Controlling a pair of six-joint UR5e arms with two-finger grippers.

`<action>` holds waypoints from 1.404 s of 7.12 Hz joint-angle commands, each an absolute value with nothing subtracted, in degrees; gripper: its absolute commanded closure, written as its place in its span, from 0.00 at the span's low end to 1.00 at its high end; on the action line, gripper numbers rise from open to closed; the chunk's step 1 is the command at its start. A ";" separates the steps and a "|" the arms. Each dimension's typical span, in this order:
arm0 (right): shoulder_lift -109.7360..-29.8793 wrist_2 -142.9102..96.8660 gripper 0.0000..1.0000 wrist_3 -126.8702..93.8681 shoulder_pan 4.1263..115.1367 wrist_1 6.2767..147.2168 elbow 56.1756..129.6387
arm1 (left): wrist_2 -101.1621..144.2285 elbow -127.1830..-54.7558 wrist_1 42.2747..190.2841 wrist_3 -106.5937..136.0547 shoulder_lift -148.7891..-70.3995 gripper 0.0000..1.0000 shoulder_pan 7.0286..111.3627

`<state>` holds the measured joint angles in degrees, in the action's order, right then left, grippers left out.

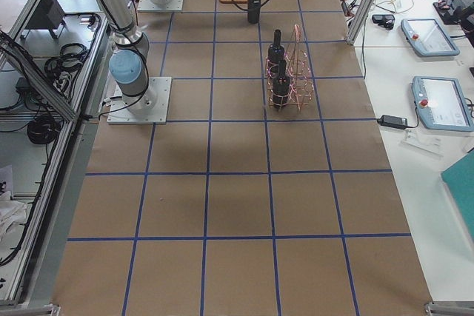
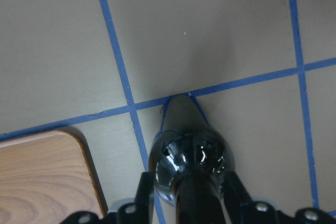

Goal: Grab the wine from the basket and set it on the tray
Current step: 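Carry the bottle with the left gripper and lower it onto the tray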

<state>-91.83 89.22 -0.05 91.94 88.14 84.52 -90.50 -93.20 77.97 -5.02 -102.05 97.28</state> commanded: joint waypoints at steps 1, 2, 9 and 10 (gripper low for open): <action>-91.84 89.12 0.00 0.35 91.93 88.15 84.46 | -90.44 -93.16 78.40 -5.01 -101.95 1.00 97.21; -91.85 89.12 0.00 0.35 91.93 88.15 84.55 | -90.27 -93.08 78.40 -5.01 -101.95 1.00 97.29; -91.93 89.38 0.00 1.31 91.93 88.15 84.46 | -90.88 -87.10 87.70 -21.68 -99.15 1.00 82.39; -92.19 89.47 0.00 1.23 91.93 89.89 84.46 | -91.31 -88.14 88.41 -26.41 -98.27 1.00 79.31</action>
